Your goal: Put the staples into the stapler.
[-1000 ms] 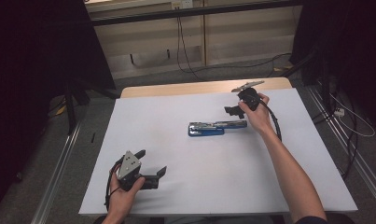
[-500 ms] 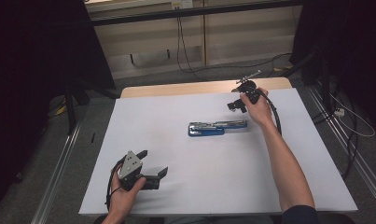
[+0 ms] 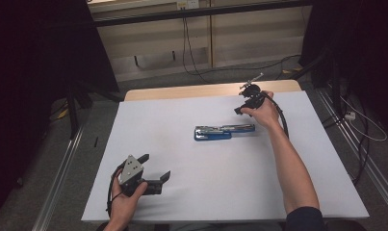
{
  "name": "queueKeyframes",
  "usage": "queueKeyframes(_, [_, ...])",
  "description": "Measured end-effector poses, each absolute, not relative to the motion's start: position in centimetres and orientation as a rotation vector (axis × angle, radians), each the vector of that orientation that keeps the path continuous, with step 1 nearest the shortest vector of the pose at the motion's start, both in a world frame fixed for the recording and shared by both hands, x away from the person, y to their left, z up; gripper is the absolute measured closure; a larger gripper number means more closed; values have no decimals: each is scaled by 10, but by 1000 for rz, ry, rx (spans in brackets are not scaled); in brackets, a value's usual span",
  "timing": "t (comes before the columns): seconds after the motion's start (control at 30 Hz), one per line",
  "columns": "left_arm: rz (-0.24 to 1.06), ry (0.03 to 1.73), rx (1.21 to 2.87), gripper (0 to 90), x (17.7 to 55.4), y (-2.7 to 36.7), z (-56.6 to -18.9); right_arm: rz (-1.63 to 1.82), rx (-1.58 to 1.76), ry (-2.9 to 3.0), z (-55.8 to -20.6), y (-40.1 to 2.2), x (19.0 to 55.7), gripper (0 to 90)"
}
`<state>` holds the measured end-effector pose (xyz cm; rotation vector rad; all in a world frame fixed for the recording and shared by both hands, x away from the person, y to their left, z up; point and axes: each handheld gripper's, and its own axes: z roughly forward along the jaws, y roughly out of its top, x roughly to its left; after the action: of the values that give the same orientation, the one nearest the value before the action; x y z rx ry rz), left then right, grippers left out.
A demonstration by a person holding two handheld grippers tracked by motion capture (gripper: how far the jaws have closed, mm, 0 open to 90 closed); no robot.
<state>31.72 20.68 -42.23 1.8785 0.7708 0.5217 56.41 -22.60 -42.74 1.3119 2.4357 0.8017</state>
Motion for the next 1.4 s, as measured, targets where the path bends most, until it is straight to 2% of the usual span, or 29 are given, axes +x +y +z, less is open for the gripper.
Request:
queueKeyframes(0.3, [521,771,1884,35,318,206,-423,768,1289,2513,-432,-225,569,576])
queueKeyframes(0.5, [514,769,1893,34,319,206,-424,738,1264,2558,-432,-222,573,679])
queueKeyframes(0.8, [503,756,1908,35,320,203,-426,707,1238,2586,-437,-217,574,777])
queueKeyframes(1.4, [479,748,1906,35,320,201,-427,672,1264,2608,-434,-215,573,793])
